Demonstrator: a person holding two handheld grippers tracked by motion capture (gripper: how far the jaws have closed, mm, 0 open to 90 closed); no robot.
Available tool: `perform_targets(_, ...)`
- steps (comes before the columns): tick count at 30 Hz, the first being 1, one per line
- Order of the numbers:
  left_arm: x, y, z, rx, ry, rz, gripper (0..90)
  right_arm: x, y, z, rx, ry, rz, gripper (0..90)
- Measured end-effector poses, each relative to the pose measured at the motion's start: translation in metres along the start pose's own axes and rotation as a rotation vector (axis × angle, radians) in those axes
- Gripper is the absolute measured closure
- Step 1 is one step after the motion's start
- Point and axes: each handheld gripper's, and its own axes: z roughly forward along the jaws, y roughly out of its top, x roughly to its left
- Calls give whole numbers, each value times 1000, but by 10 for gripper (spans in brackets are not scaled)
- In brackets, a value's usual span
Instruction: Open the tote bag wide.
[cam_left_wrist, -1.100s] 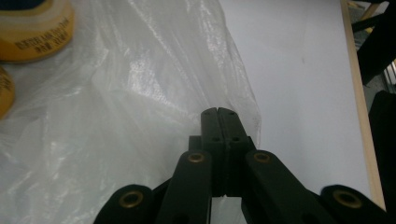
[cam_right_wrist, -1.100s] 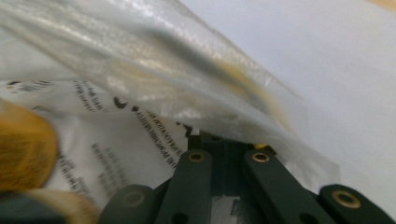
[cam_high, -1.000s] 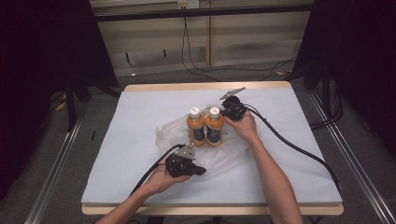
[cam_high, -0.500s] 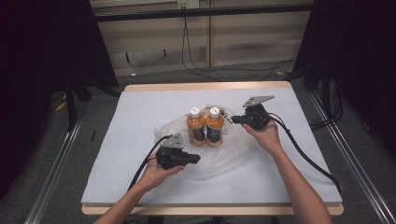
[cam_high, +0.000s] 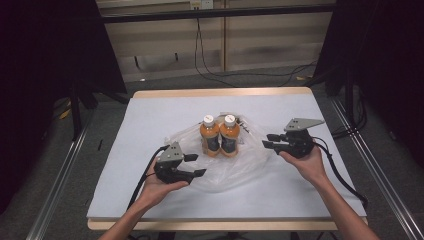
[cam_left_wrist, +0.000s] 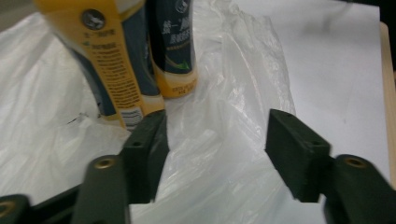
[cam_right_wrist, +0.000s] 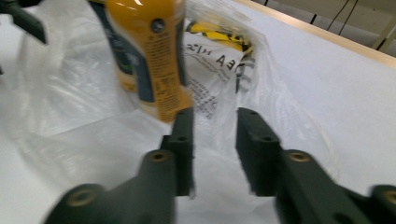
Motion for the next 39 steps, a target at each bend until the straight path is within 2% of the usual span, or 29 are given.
perform_targets(1,0,0,0,0,0,0,344,3,-2,-4,-4,-6,1,533)
perform_targets(2,2,-2,-6,-3,30,3,320,5,-5,-8,-15,-1,2,495)
perform_targets(4,4,-6,-12,-8,41,-31,265,10,-9,-16,-31,-4,14,397)
perform_targets(5,6,-8,-15,-8,50,-27,239,12,-12,-20,-34,-11,14,375)
perform_targets(7,7,-12,-21,-7,70,-46,192,15,-17,-28,-42,-28,19,297)
perform_targets(9,9,-17,-27,-19,71,-70,168,17,-23,-35,-47,-56,37,256)
perform_targets(10,10,-20,-31,-27,86,-89,160,18,-26,-39,-48,-68,38,236)
perform_targets(12,11,-25,-38,-35,109,-94,133,18,-32,-47,-54,-97,48,193)
perform_targets(13,11,-25,-38,-35,109,-94,127,18,-32,-47,-54,-97,48,193)
perform_targets(14,13,-30,-47,-44,122,-109,117,18,-39,-55,-55,-115,64,183)
perform_targets(17,14,-38,-59,-55,164,-135,77,18,-52,-67,-78,-127,109,172)
perform_targets(20,14,-49,-67,-51,178,-174,67,20,-64,-78,-81,-146,127,172)
perform_targets(22,13,-53,-72,-43,193,-171,56,20,-71,-85,-89,-162,140,168)
perform_targets(24,11,-58,-76,-54,189,-197,47,22,-78,-91,-98,-174,160,164)
perform_targets(29,9,-72,-85,-61,189,-211,34,29,-91,-103,-116,-206,170,161)
perform_targets(31,8,-75,-89,-63,194,-198,33,32,-92,-108,-136,-218,177,160)
perform_targets(32,6,-75,-92,-70,205,-202,33,34,-92,-109,-143,-221,185,157)
perform_targets(33,6,-76,-93,-79,198,-213,32,35,-93,-110,-145,-226,183,153)
perform_targets(35,4,-80,-98,-71,221,-207,30,35,-95,-111,-132,-246,173,143)
perform_targets(37,4,-82,-99,-63,230,-207,26,33,-97,-109,-129,-238,193,138)
perform_targets(39,7,-85,-99,-44,242,-209,26,32,-97,-106,-112,-243,187,133)
